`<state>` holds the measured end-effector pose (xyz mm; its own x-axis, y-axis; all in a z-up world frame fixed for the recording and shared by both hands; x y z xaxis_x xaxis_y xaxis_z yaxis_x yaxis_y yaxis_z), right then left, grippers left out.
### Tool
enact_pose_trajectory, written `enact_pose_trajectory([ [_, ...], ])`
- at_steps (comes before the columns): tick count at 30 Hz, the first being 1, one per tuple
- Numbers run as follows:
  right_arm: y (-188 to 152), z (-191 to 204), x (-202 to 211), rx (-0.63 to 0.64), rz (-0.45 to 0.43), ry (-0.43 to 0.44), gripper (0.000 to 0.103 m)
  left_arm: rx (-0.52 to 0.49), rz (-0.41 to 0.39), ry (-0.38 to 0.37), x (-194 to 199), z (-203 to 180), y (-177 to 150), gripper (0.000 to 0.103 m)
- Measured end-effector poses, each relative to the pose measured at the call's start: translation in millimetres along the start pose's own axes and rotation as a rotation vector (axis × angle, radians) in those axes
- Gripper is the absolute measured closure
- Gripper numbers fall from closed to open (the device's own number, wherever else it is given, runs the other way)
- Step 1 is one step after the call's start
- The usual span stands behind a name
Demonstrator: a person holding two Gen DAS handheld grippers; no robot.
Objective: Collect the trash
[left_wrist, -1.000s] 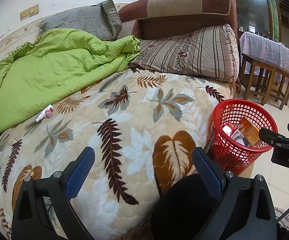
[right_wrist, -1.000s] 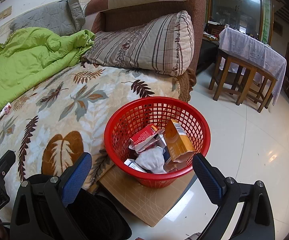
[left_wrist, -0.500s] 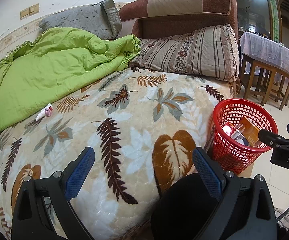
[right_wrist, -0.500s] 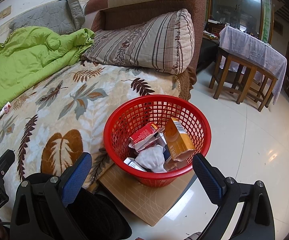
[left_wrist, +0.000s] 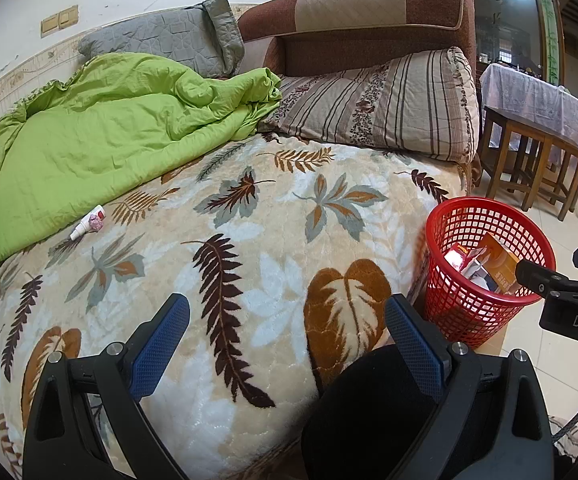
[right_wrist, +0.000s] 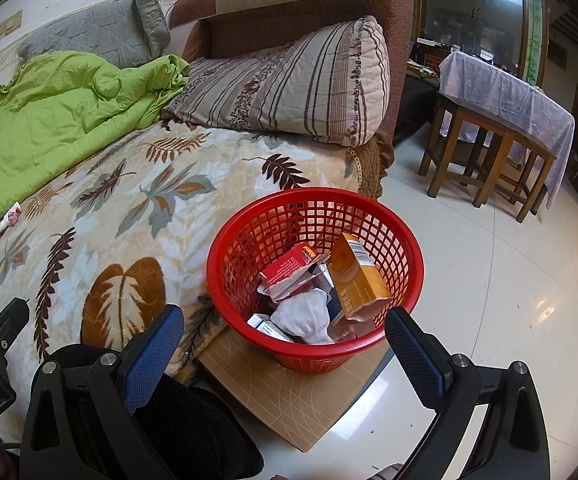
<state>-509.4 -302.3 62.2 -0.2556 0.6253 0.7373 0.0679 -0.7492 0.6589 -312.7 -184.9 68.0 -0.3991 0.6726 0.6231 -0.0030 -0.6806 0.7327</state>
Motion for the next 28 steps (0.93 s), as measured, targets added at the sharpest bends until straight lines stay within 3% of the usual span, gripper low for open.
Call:
enact_pose_trajectory([
  [13, -3.9, 2.8, -4.7, 0.011, 0.011, 0.005, 0.001, 0.002, 0.001, 0.000, 0.0, 0.8, 0.4, 0.006],
  [20, 9.7, 20.6, -6.4, 0.032, 0.001, 0.037, 0.001, 0.044, 0.015, 0.004, -1.3, 9.4, -4.8, 0.006],
  [24, 26.4, 51.7, -5.5, 0.073, -0.011, 0.089, 0.001, 0.086, 0.020, 0.060, 3.3, 40.2, -9.8, 0.006],
  [28, 36.6, 105.1, -1.7, 0.154, -0.027, 0.166, 0.001, 0.202, 0.034, 0.137, 13.6, 102.6, -28.0, 0.006],
])
Point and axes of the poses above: each gripper's, at about its wrist camera, not at the fingertips, and x roughly against the way its jaws point, z to its left, y to its top, the point moved 5 cm from there along -x, roughly the way its jaws point, and after that the axes turned 13 degrees about -x, right-handed, at the moved point
